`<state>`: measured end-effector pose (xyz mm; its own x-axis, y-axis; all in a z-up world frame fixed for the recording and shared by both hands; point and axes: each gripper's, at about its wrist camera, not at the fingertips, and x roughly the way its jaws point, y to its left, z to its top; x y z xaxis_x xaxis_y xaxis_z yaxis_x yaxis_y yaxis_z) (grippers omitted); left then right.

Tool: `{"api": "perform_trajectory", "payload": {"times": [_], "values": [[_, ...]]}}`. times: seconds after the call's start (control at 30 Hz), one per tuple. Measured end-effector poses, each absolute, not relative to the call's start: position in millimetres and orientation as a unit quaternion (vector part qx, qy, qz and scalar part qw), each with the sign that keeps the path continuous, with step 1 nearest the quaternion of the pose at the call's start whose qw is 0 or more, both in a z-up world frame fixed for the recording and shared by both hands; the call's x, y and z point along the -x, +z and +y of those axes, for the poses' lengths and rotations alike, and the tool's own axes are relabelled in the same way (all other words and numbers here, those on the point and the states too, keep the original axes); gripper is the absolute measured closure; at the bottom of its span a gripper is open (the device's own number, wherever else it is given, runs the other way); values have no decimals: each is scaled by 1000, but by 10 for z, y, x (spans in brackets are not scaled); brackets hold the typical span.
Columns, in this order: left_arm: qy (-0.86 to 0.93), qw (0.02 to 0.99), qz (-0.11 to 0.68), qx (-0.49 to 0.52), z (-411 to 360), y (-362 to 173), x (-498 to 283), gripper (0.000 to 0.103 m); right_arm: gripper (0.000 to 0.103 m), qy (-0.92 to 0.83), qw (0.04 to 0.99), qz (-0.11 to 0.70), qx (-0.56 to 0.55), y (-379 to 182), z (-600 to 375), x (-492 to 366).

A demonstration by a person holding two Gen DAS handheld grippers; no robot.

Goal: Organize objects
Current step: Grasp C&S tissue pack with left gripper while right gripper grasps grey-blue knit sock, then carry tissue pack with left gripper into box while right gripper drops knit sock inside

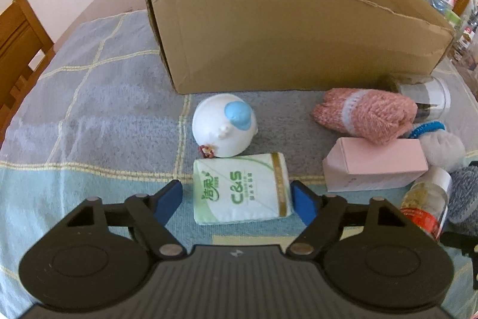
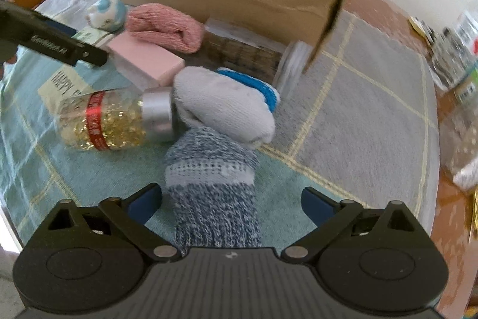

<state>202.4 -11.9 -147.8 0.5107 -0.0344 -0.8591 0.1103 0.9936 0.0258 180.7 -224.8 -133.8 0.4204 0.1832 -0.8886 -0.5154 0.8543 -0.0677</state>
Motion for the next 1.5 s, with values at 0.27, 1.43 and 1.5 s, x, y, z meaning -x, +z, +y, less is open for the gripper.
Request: {"api": "perform_trajectory", "payload": {"times": [0.27, 1.43, 1.5], "values": [[-56, 861, 502, -49, -130, -1431, -2030, 38, 21, 253, 814, 487, 188, -1265, -2182, -1788], [-226, 828, 505, -90, -66, -282, -2129, 39, 46, 209, 827, 514, 91, -418, -2196, -2068], [-228, 832, 497, -91, -106, -195, -2184, 39, 46, 208, 831, 509, 82, -343, -2187, -2130]]}}
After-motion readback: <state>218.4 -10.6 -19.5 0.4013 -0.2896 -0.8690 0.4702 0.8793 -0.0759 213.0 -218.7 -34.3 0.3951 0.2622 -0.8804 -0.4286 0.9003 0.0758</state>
